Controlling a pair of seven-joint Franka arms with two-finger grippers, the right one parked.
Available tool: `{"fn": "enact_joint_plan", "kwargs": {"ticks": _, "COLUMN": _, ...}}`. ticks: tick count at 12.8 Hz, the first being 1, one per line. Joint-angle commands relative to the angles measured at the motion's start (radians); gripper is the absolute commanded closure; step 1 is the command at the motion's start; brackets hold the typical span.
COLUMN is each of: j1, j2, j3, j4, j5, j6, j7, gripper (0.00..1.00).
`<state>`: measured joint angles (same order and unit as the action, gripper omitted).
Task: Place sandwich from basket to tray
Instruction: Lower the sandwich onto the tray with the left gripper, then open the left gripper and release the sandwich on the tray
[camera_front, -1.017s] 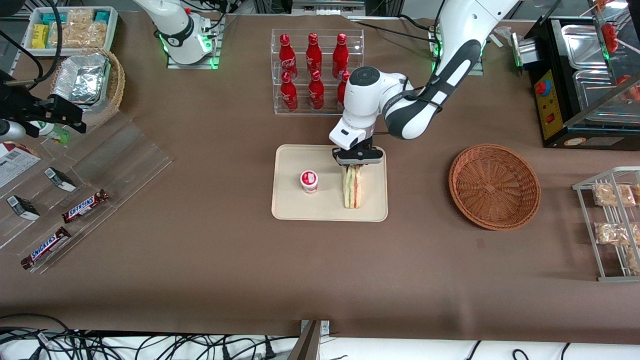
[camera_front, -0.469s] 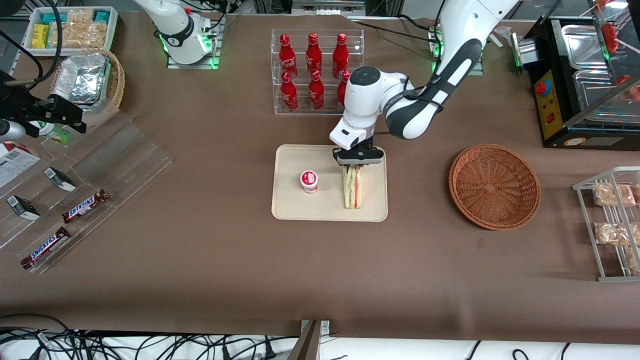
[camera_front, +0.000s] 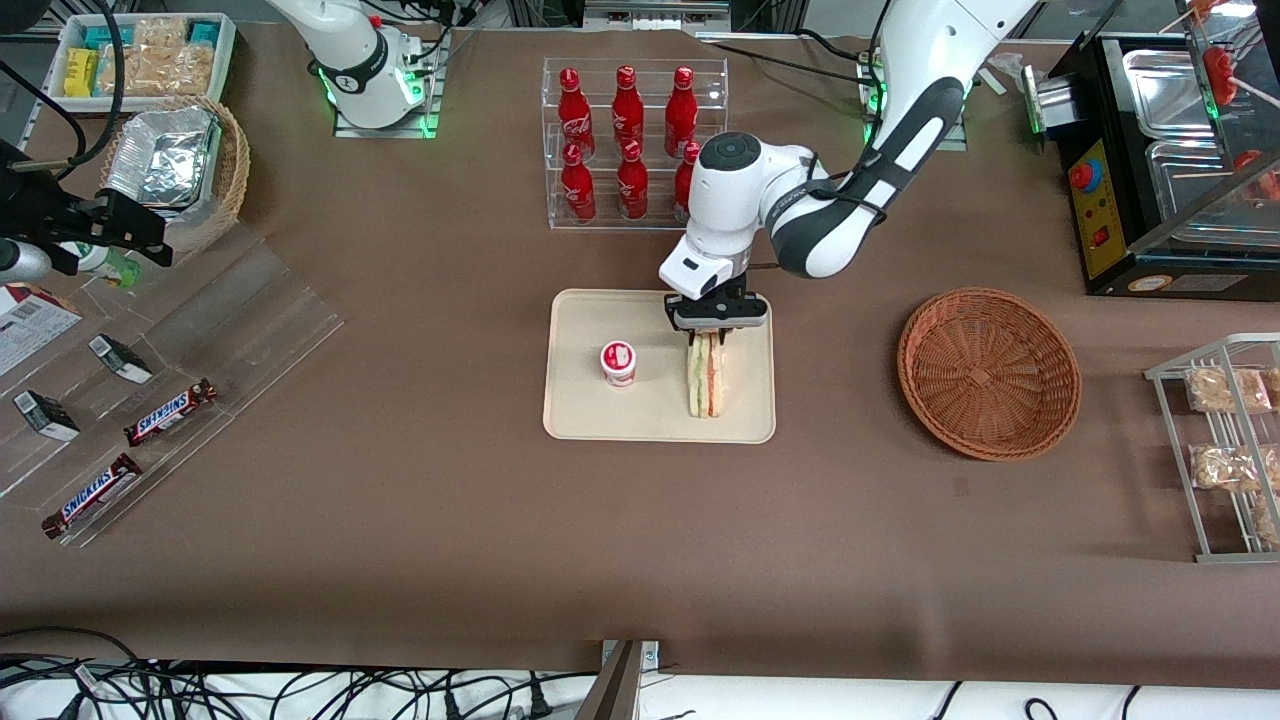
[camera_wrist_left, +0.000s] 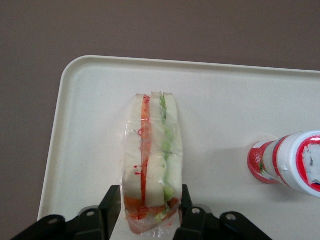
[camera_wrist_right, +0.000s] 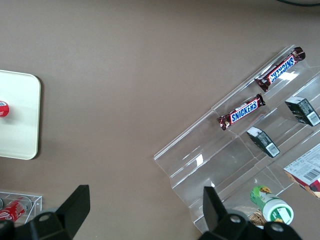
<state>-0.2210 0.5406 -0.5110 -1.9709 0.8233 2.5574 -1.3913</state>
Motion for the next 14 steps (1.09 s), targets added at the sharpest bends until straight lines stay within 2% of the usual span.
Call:
{"fn": "enact_joint_plan", "kwargs": {"ticks": 1, "j1": 0.000, "j2": -0.039, "j3": -0.001, "j4": -0.031, "j5": 0.027, "j6": -0.005, "j7": -0.028, "gripper": 0.00}}
{"fn": "enact_joint_plan", "kwargs": {"ticks": 12, "j1": 0.011, "j2": -0.079, "j3": -0.047, "j4": -0.014, "j5": 0.005, "j6": -0.089, "j7": -0.028, "gripper": 0.00}}
{"fn": "enact_joint_plan", "kwargs": {"ticks": 14, "j1": 0.023, "j2": -0.094, "j3": -0.084, "j4": 0.033, "j5": -0.091, "j6": -0.159, "j7": -0.019, "gripper": 0.00}}
